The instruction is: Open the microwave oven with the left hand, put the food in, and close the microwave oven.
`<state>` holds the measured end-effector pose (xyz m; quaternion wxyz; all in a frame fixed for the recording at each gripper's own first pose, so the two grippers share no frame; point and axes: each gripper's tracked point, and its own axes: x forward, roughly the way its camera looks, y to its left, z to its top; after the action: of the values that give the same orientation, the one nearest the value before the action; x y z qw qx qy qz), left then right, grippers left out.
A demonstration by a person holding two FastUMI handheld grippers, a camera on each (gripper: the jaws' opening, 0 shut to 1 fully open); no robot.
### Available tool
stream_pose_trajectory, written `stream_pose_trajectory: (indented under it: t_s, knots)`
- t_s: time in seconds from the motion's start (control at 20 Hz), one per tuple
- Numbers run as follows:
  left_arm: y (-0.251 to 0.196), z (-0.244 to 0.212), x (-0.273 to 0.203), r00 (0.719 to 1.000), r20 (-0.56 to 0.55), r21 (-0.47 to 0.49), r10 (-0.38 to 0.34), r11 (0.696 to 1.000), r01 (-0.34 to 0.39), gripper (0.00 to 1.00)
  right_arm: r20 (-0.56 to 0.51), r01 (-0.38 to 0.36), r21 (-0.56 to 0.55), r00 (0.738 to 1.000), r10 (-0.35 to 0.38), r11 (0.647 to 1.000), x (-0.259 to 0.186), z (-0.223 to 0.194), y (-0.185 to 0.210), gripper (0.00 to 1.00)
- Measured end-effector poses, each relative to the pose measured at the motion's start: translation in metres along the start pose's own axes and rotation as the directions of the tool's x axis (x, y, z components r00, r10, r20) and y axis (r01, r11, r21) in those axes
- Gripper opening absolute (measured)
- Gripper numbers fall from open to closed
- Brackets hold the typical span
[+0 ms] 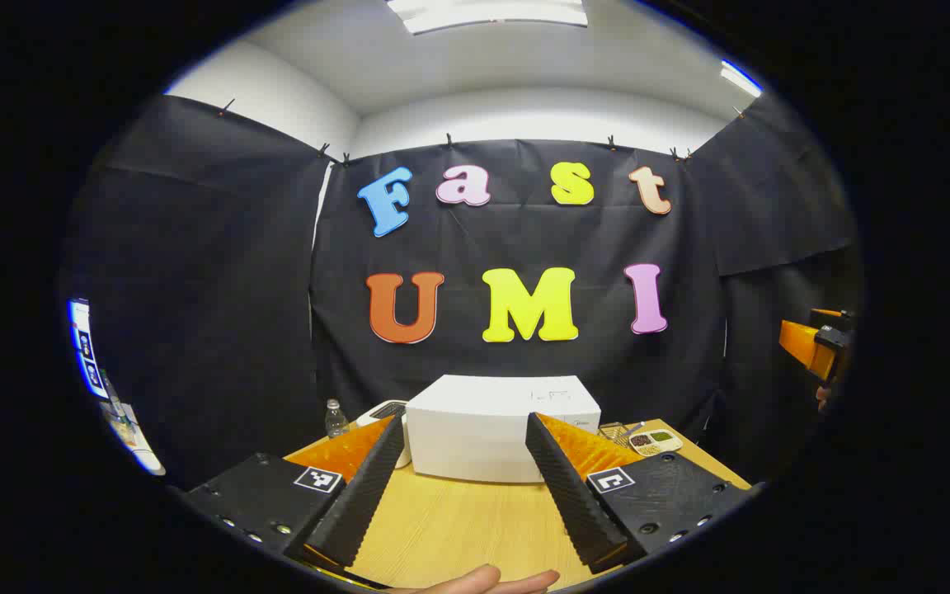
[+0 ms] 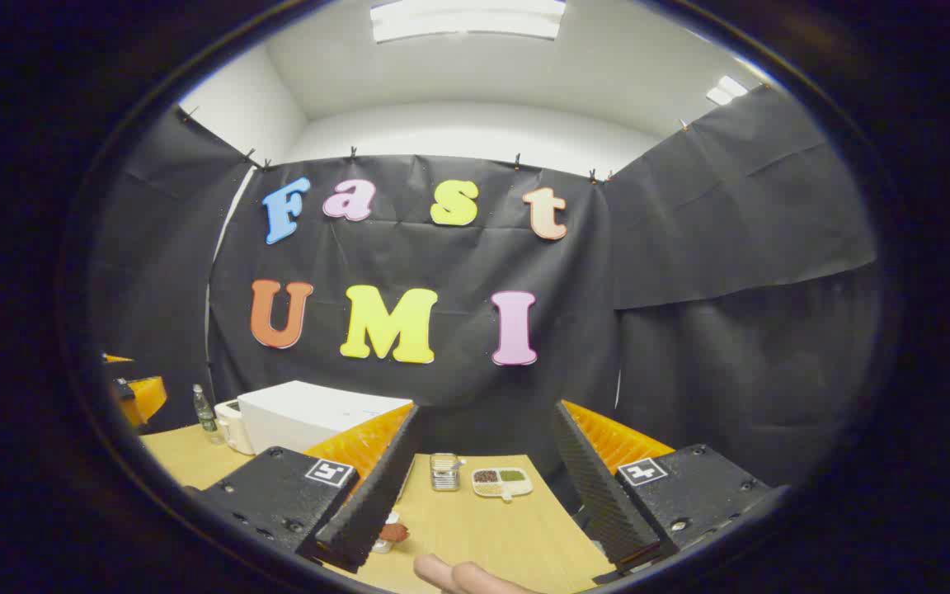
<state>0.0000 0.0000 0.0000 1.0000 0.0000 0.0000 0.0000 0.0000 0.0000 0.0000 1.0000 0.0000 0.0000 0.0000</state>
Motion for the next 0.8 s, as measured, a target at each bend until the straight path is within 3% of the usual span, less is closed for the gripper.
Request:
stream_pose_trajectory:
  t_s: [0.1,0.15,0.2,0.25,0.45,0.5,0.55,0.6,0.75,0.8]
  knots:
    - [-0.006,0.003,-0.002,1.000,-0.004,0.006,-0.014,1.000,0.014,0.92,-0.007,0.011,-0.003,1.000,-0.011,1.000,-0.011,0.000,-0.006,0.92]
    - [-0.011,0.004,-0.003,1.000,-0.005,-0.004,-0.031,1.000,0.031,0.92,-0.004,0.019,0.002,1.000,-0.019,1.000,-0.017,0.002,-0.010,1.00]
    - [-0.018,0.006,-0.002,0.999,-0.002,-0.013,-0.051,0.999,0.051,0.92,0.001,0.030,0.008,1.000,-0.030,1.000,-0.021,0.004,-0.014,1.00]
    - [-0.023,0.007,-0.002,0.998,-0.001,-0.017,-0.066,0.998,0.066,0.92,0.008,0.044,0.012,0.999,-0.044,0.999,-0.025,0.006,-0.019,0.92]
    - [-0.034,0.002,0.000,0.994,-0.010,0.004,-0.106,0.994,0.106,0.92,0.027,0.080,-0.001,0.996,-0.080,0.997,-0.030,0.011,-0.029,0.92]
    - [-0.036,0.000,0.003,0.994,-0.016,0.013,-0.107,0.994,0.107,0.92,0.025,0.078,0.000,0.997,-0.078,0.997,-0.030,0.011,-0.027,1.00]
    - [-0.037,-0.003,0.005,0.994,-0.022,0.017,-0.109,0.994,0.109,0.92,0.022,0.077,0.003,0.997,-0.077,0.997,-0.030,0.010,-0.026,1.00]
    - [-0.040,-0.005,0.007,0.993,-0.026,0.015,-0.113,0.993,0.113,0.92,0.019,0.076,0.007,0.997,-0.076,0.997,-0.029,0.008,-0.026,0.92]
    - [-0.048,-0.013,0.012,0.991,-0.040,0.015,-0.126,0.992,0.127,0.92,0.025,0.077,0.016,0.997,-0.078,0.997,-0.026,0.011,-0.029,0.92]
    - [-0.051,-0.014,0.013,0.991,-0.040,0.018,-0.129,0.991,0.130,0.92,0.031,0.079,0.015,0.996,-0.079,0.997,-0.023,0.011,-0.031,1.00]
